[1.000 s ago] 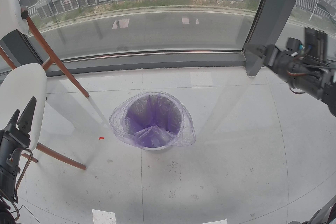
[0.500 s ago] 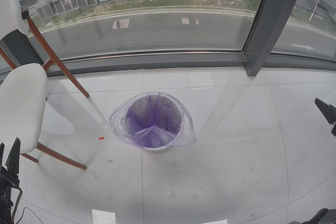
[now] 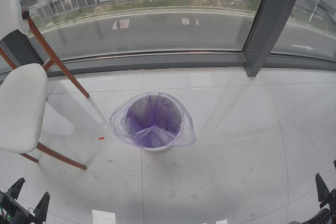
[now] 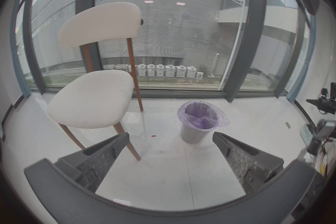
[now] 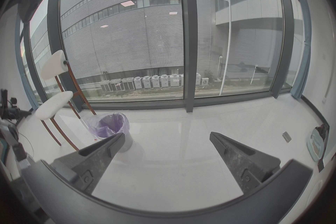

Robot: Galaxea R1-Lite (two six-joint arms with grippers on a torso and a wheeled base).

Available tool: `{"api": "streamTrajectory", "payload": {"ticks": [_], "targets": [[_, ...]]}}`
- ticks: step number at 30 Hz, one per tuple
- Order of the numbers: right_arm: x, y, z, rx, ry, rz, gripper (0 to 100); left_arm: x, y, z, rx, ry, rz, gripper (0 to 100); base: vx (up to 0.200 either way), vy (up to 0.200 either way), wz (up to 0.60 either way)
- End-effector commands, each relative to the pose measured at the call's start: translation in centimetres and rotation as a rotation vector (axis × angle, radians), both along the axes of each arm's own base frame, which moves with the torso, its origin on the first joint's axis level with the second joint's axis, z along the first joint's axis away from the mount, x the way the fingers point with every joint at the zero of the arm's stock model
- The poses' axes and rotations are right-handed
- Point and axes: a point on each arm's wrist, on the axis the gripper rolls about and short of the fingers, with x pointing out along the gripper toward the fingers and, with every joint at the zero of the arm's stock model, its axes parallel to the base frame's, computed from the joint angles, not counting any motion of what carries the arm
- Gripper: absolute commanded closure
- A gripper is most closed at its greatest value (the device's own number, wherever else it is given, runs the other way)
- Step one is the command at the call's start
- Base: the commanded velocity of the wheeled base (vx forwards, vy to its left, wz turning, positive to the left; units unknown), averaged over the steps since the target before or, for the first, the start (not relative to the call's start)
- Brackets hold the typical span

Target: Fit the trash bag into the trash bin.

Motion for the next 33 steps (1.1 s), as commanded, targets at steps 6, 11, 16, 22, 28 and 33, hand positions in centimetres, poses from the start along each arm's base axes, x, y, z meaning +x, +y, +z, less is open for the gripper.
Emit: {"api": "streamTrajectory", "payload": {"ticks": [6, 11, 16, 22, 28, 33], "targets": [[-0.66, 0.02, -1.78, -0.018, -0.051, -0.022, 0, -1.3, -0.13, -0.75, 0.0, -0.14, 0.112, 0, 0.0, 0.0, 0.0], [-0.65, 0.03, -1.79, -0.032, -0.048, -0.019, 0, -1.59, -0.45, -0.75, 0.059, -0.123, -0.041, 0, 0.0, 0.0, 0.0], [-0.65, 0.02, -1.79, -0.024, -0.048, -0.019, 0, -1.42, -0.2, -1.32, 0.071, -0.098, 0.074, 0, 0.0, 0.0, 0.0], [-0.65, 0.02, -1.79, -0.026, -0.048, -0.022, 0, -1.41, -0.18, -1.36, 0.053, -0.096, 0.083, 0, 0.0, 0.0, 0.0], [-0.65, 0.03, -1.81, -0.032, -0.047, -0.02, 0, -1.41, -0.22, -1.35, 0.046, -0.097, 0.066, 0, 0.0, 0.0, 0.0], [-0.65, 0.03, -1.82, -0.032, -0.045, -0.022, 0, -1.42, -0.22, -1.32, 0.035, -0.101, 0.069, 0, 0.0, 0.0, 0.0]]}}
